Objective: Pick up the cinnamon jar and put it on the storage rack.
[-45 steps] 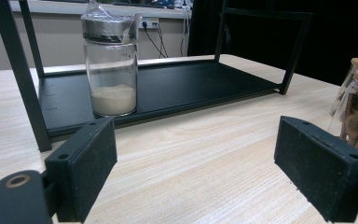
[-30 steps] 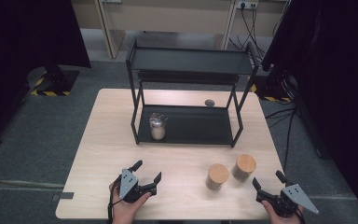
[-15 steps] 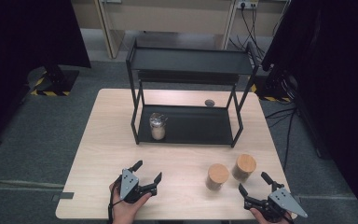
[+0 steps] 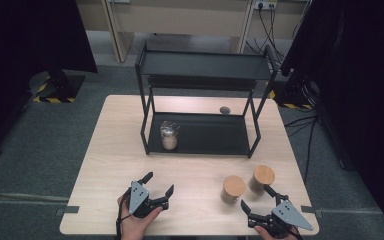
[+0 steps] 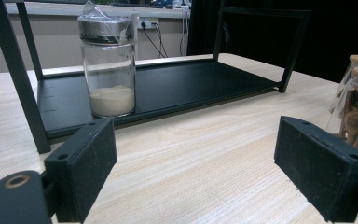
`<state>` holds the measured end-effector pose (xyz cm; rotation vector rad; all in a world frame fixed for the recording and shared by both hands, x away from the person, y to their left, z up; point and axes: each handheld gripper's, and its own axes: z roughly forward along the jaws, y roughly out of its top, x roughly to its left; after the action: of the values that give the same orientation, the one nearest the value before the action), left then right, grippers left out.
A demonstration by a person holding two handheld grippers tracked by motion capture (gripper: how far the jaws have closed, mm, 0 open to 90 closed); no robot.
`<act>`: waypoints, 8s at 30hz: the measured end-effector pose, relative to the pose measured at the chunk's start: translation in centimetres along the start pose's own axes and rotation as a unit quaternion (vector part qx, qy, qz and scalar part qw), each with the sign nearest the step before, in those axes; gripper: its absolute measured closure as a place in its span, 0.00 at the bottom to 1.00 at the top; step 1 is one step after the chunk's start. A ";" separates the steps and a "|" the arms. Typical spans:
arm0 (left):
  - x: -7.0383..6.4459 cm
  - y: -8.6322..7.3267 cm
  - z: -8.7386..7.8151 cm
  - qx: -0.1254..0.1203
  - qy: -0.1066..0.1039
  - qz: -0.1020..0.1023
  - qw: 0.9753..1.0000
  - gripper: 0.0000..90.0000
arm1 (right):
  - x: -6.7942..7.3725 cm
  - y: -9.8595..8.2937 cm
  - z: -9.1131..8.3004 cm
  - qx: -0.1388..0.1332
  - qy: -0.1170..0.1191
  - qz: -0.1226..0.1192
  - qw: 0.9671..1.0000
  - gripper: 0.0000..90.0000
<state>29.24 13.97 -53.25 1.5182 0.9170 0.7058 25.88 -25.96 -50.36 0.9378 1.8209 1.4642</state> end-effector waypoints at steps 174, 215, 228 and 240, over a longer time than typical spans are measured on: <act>-0.4 0.0 0.0 -0.003 -0.010 0.016 1.000 0.14 | 1.5 8.2 15.6 -0.005 -0.026 0.011 1.000 0.28; -0.4 0.0 -0.1 -0.003 -0.013 0.020 1.000 0.14 | 1.1 9.1 20.3 0.014 -0.038 0.022 0.999 0.28; -0.4 -0.1 -0.1 -0.005 -0.014 0.019 1.000 0.14 | 0.8 8.8 22.4 0.031 -0.043 0.025 0.998 0.28; -0.4 -0.1 -0.1 -0.005 -0.015 0.018 1.000 0.14 | 0.9 8.5 24.6 0.048 -0.043 0.025 0.998 0.28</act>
<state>28.92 13.67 -53.27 1.5359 0.8639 0.7109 46.66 -10.66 -46.91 1.0842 1.8293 1.3545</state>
